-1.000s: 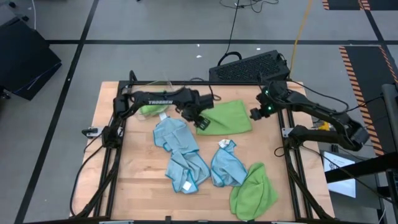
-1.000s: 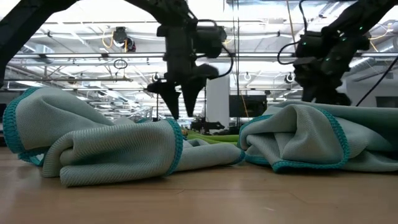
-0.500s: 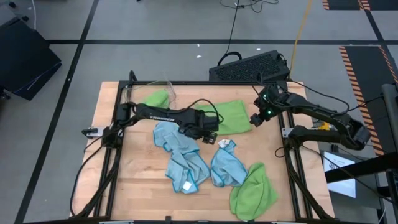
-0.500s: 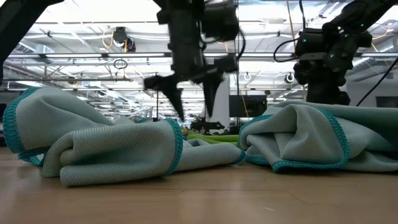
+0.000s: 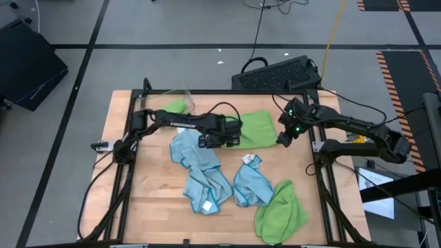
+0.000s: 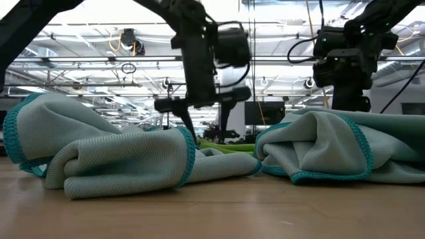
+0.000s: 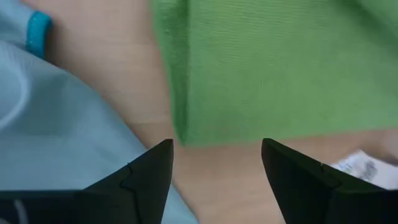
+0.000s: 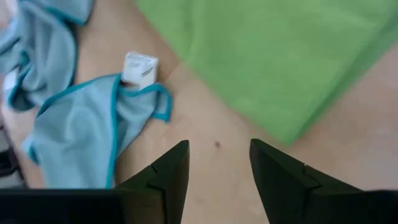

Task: Fold microfiber towels
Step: Fold the left green microfiber cloth

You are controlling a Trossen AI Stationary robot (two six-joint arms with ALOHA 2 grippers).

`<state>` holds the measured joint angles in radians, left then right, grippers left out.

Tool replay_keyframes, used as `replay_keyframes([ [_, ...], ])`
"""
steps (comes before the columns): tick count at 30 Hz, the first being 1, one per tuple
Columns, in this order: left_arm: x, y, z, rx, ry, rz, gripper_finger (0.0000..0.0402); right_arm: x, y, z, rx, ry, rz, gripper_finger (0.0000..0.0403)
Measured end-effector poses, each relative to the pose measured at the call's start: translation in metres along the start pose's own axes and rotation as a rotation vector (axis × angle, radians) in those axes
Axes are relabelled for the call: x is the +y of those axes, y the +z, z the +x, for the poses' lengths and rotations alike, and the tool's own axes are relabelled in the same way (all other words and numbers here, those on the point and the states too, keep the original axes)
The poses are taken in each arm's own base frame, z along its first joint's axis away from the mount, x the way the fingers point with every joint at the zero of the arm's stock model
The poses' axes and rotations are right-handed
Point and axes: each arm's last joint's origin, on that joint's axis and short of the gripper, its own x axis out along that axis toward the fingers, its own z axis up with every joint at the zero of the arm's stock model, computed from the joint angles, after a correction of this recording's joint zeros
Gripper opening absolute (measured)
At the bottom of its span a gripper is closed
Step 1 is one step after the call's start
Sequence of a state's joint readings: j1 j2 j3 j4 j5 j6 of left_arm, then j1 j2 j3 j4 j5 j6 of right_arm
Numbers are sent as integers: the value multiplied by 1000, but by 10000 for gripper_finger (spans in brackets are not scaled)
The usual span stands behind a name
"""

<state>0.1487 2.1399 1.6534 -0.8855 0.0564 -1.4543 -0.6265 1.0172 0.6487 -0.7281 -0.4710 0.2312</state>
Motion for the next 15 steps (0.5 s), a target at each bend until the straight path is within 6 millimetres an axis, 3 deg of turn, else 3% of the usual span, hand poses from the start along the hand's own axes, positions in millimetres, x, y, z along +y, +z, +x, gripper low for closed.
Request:
replay_keyframes([
  [4,7,12,20,54,-68,-54,246,3,-4,2,40,8,-42,163],
  [15,14,24,26,111,-93,-62,238,10,-10,5,104,40,-138,163],
])
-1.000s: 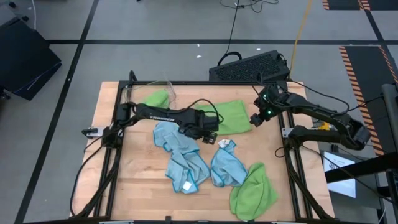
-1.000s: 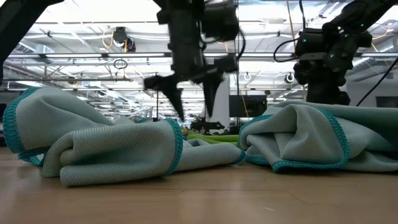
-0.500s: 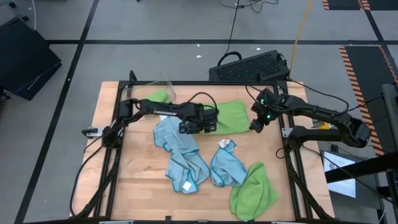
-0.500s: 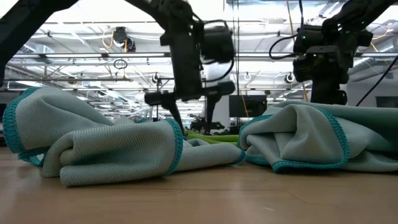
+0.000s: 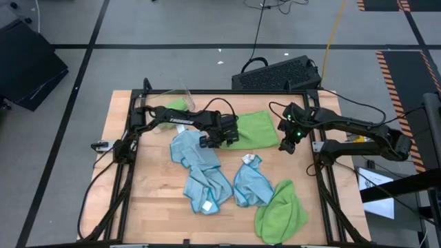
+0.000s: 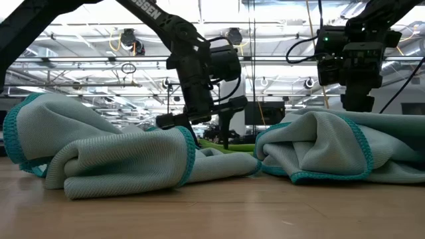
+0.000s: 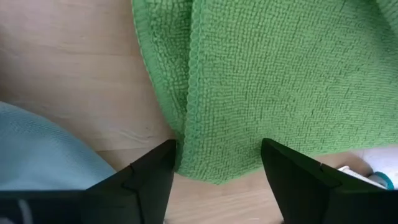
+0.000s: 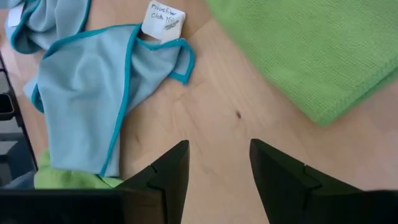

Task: Fold microfiber towels
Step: Fold the left green microfiber cloth

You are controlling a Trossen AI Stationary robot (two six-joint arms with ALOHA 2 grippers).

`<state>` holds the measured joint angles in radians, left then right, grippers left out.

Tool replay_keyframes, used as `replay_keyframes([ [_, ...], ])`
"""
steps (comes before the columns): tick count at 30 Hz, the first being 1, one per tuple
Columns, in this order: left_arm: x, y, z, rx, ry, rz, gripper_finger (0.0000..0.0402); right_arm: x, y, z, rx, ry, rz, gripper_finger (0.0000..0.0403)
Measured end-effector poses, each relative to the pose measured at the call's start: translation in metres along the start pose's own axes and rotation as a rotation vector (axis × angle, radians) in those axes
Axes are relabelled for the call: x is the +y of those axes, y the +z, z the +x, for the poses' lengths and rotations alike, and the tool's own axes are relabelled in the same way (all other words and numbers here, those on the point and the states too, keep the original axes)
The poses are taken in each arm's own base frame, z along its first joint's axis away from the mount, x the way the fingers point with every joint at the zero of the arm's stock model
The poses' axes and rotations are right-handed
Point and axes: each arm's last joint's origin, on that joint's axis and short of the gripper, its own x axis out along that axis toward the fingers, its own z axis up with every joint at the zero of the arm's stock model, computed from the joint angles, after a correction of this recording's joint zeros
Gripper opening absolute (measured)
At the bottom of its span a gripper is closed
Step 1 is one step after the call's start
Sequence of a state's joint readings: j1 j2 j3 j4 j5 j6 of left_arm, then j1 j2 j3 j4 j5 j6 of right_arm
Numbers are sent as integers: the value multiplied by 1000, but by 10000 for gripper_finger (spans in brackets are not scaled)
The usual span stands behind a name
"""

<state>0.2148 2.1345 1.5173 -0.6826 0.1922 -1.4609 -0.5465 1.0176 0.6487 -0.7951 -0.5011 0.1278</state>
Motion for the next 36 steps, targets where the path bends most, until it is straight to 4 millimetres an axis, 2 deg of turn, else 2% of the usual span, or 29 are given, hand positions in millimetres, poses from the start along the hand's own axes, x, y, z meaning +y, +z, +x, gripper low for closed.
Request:
replay_keyframes([
  [4,1,-6,1,-68,25,15,185,4,2,2,-14,12,7,162],
  [8,2,-15,4,-127,54,80,84,12,11,4,-88,46,39,162],
  [10,3,-22,6,-162,77,132,30,18,22,5,-183,87,44,162],
  [11,3,-26,6,-182,83,149,17,21,30,7,-240,114,46,162],
  [15,4,-43,9,-249,107,206,19,22,69,20,-407,216,130,171],
  [19,3,-68,11,-298,119,464,8,19,112,42,-428,227,143,191],
  [22,7,-91,9,-281,149,634,12,18,141,57,-412,197,62,206],
  [25,11,-110,10,-273,167,728,10,19,166,65,-433,168,-78,215],
  [30,13,-127,8,-308,149,738,9,11,196,80,-395,252,-245,217],
  [36,15,-136,8,-338,161,784,6,-1,212,109,-339,400,-389,217],
])
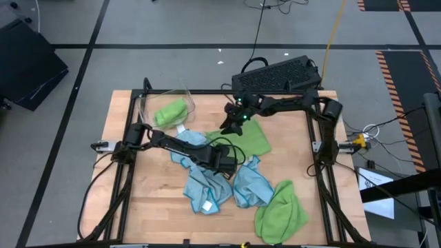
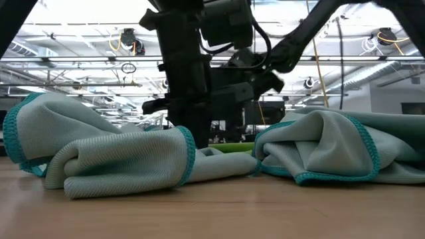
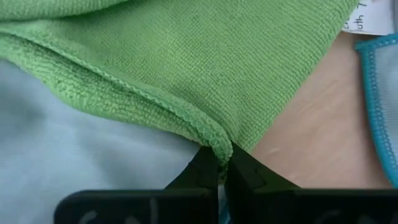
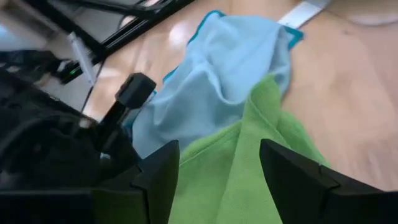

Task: Fold microfiber towels
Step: Fold the left green microfiber cloth

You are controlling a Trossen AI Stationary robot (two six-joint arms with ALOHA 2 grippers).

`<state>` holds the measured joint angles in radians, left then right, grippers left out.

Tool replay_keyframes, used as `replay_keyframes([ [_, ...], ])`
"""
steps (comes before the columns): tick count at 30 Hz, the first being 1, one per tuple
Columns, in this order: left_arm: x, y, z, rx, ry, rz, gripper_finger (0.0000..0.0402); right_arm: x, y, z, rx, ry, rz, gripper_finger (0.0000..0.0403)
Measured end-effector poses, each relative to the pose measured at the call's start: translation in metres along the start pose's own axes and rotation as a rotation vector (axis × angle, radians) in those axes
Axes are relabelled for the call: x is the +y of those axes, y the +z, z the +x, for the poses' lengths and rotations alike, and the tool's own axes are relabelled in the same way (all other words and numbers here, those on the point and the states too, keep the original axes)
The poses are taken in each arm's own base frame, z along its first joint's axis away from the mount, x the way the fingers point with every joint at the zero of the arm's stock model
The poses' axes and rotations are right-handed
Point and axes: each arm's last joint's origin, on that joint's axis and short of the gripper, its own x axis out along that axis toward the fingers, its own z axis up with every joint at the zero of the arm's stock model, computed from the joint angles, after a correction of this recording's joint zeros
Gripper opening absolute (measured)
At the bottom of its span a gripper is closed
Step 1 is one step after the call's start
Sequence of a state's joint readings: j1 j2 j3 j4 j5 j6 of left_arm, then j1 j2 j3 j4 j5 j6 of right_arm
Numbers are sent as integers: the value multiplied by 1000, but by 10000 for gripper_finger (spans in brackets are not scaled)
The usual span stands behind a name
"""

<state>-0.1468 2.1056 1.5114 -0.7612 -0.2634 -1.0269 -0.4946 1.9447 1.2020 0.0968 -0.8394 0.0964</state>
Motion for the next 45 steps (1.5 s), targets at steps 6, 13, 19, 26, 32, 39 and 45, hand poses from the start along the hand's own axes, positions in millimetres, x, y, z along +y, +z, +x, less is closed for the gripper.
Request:
replay_keyframes([
  [6,0,-1,-1,-13,9,43,13,-24,4,23,-16,79,-66,217],
  [13,0,-1,-1,-15,10,101,13,-32,7,40,-31,116,-153,260],
  [19,0,0,-1,-15,10,149,6,-39,-3,54,-25,98,-182,310],
  [26,-2,-3,-3,-15,7,222,6,-46,-8,65,-48,71,-183,313],
  [32,-2,-3,-3,-14,4,254,7,-47,-12,83,-19,53,-189,296],
  [39,-1,-3,-3,-1,11,278,12,-46,-13,86,0,6,-200,210],
  [45,2,-6,-3,34,38,287,9,-44,-10,75,25,20,-128,80],
])
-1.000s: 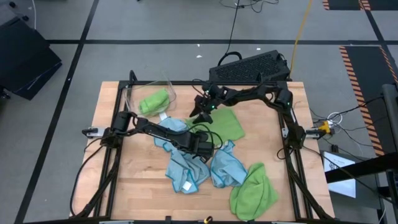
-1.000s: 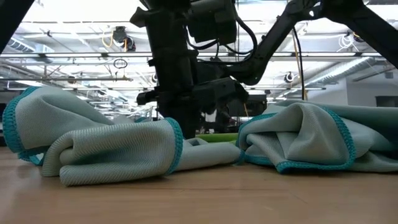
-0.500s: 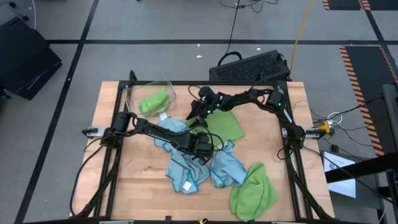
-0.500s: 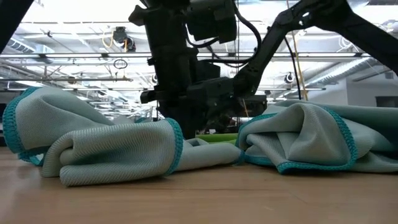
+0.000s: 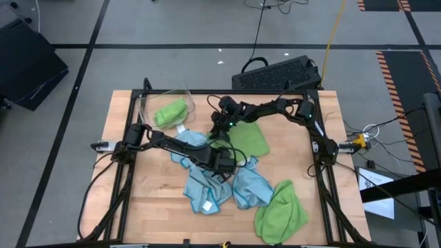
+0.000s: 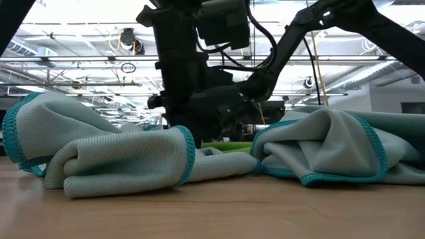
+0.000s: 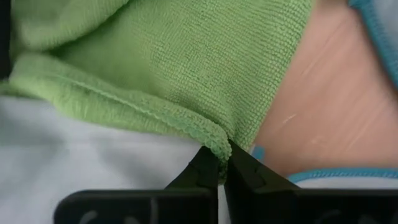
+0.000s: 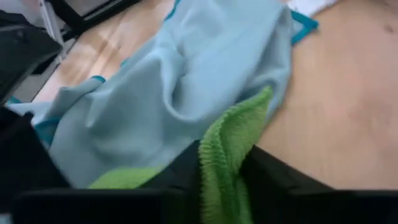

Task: Fold microfiber towels
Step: Fold the left green microfiber cloth

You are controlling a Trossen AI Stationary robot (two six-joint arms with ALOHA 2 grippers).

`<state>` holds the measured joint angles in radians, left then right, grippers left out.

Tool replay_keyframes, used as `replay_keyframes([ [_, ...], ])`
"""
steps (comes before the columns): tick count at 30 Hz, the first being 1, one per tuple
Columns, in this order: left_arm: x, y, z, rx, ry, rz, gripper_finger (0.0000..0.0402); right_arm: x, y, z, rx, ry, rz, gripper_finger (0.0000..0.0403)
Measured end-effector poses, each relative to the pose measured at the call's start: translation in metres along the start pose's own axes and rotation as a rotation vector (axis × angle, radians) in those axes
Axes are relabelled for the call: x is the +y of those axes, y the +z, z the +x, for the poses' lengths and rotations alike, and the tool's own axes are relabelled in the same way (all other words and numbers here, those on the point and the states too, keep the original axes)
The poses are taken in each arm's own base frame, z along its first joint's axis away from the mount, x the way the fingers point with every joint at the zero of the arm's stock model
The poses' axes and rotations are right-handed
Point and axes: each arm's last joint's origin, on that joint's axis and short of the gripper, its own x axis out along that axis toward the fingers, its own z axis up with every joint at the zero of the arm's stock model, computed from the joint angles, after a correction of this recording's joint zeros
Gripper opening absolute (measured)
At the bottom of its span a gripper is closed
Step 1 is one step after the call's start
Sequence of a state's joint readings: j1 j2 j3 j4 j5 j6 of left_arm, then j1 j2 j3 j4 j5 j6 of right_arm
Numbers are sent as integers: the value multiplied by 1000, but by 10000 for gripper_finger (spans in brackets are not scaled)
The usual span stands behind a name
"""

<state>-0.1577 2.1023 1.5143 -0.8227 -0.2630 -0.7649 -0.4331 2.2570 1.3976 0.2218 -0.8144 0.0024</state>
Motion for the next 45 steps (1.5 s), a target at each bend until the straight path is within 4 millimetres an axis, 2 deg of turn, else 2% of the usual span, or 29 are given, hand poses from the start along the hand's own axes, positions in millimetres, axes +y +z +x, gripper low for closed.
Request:
replay_keyframes([
  [4,6,-1,-6,23,24,6,10,11,10,-17,37,-8,12,13],
  [10,23,12,-34,-65,35,53,10,33,26,-52,95,-48,31,11],
  [15,47,28,-58,-151,62,78,5,54,40,-103,68,-186,17,6],
  [23,99,70,-85,-340,72,93,5,84,45,-187,-22,-444,55,4],
  [27,125,86,-107,-461,47,30,9,116,44,-220,-49,-531,69,3],
  [31,137,89,-141,-566,-111,47,5,161,46,-246,-106,-537,101,3],
  [34,140,89,-168,-648,-353,75,11,198,47,-254,-169,-488,132,3],
  [39,127,82,-212,-743,-799,122,5,258,46,-266,-257,-209,221,3],
  [42,120,73,-223,-729,-909,173,9,283,42,-271,-255,-73,244,3],
  [45,120,72,-219,-716,-876,225,5,289,40,-273,-273,-116,230,3],
])
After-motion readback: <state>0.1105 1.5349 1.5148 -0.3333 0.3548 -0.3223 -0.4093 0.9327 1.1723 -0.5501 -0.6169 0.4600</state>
